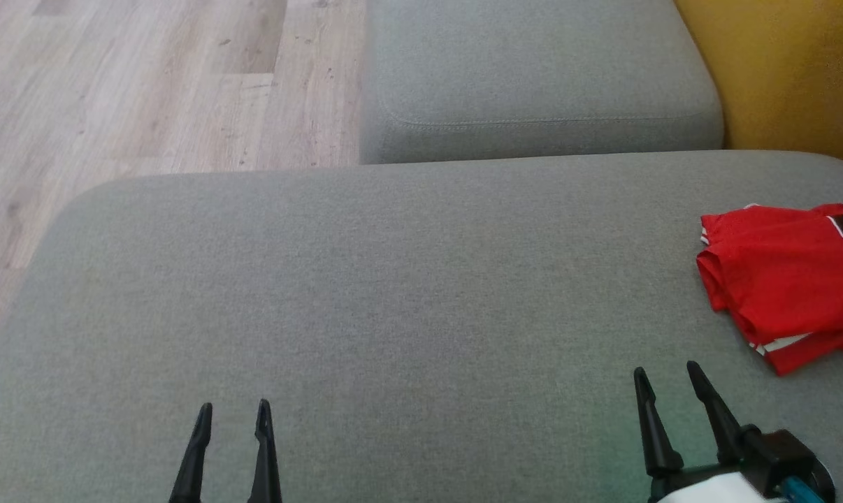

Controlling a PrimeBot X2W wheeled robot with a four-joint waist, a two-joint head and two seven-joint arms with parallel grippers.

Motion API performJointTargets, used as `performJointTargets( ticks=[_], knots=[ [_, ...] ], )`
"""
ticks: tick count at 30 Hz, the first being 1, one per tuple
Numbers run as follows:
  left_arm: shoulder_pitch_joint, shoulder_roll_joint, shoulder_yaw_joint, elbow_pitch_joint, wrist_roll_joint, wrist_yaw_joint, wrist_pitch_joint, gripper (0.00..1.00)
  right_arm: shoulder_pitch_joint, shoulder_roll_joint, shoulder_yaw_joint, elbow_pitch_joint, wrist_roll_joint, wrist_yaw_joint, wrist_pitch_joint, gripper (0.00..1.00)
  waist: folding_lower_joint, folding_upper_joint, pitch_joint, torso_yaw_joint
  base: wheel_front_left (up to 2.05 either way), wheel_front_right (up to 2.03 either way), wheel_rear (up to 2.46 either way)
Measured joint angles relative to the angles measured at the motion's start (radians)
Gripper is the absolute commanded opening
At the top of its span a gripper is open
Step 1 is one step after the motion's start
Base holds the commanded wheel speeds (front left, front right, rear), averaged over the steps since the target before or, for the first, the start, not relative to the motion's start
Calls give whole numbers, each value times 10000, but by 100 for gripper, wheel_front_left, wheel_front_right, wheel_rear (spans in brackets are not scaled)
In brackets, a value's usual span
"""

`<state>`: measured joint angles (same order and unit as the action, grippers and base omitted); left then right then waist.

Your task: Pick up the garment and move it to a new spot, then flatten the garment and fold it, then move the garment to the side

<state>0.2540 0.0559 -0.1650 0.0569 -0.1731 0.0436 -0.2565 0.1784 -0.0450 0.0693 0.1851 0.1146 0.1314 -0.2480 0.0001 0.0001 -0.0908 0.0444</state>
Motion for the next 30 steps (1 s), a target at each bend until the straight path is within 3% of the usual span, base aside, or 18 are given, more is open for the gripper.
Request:
performJointTargets(
  ticks=[1, 2, 8, 30],
  knots=[
    [1, 0, 2, 31, -2, 2, 0, 100, 0, 0, 2, 12, 0, 0, 0, 100, 0, 0, -10, -19, 0, 0, 0],
    [2, -4, -10, 171, -4, 2, 2, 0, 3, 0, 6, 144, 0, 0, 12, 0, 0, 0, -11, -21, 0, 0, 0],
    [246, -6, -21, 928, -59, 0, 17, 0, 318, 2, 21, 899, 38, 0, 33, 0, 1, 0, 0, -32, 0, 0, 0],
    [-128, 33, 104, 1175, -2763, -265, 533, 0, 67, -10, -117, 915, 2824, 0, 523, 0, 1, 0, 170, -105, 0, 0, 0]
  ],
)
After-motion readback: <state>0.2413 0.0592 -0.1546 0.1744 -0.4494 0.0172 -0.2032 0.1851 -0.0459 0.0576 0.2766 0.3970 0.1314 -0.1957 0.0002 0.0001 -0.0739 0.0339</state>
